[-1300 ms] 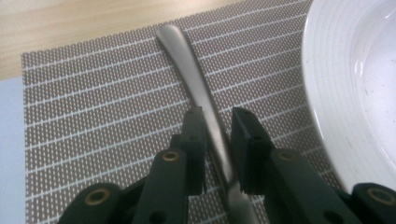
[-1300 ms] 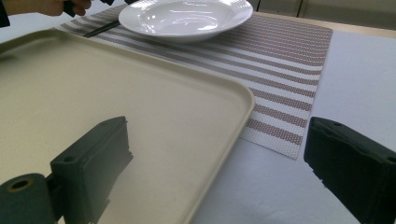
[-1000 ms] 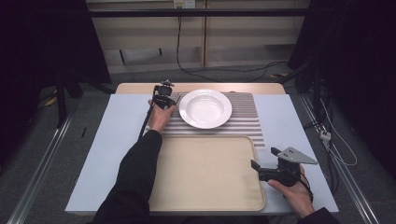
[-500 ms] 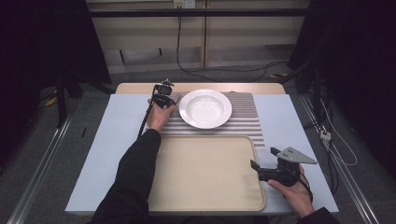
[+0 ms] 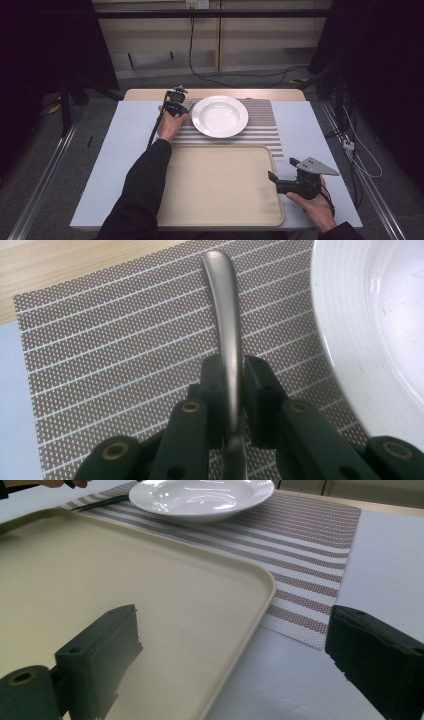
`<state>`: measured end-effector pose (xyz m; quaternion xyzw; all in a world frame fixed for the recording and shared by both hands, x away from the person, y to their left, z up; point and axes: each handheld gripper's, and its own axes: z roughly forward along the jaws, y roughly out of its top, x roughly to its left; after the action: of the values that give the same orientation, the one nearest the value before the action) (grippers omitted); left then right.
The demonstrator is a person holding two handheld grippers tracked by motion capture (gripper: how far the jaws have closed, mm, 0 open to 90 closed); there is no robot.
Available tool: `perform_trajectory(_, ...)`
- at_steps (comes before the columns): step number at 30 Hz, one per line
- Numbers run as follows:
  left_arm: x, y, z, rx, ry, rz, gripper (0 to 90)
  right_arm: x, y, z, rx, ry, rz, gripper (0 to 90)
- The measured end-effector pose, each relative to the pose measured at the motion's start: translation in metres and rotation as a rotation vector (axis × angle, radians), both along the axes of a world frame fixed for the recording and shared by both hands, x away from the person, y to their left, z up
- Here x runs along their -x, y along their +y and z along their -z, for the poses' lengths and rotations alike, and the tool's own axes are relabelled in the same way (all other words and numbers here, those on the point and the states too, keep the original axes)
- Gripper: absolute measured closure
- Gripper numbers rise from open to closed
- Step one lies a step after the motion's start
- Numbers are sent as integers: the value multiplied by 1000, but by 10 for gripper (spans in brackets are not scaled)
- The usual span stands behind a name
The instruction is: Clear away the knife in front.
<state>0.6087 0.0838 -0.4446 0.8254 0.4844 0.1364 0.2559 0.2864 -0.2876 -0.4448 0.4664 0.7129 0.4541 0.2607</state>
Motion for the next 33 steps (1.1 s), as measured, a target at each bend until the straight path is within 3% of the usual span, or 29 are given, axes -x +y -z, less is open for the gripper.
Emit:
perform_trajectory(15,13,10,-18,12,-25,11,800,0,0,0,4,-3,3,77)
perform_trajectory(17,16,14,-19,37,-26,6,800,1,1,0,4,-3,4,77)
perform_trajectory(20,20,18,-22,21,-34,17,800,0,1,0,4,-5,1,77)
perform_trajectory(33,37,26,-36,70,-53,42,800,0,2,0,7,-5,-2,77)
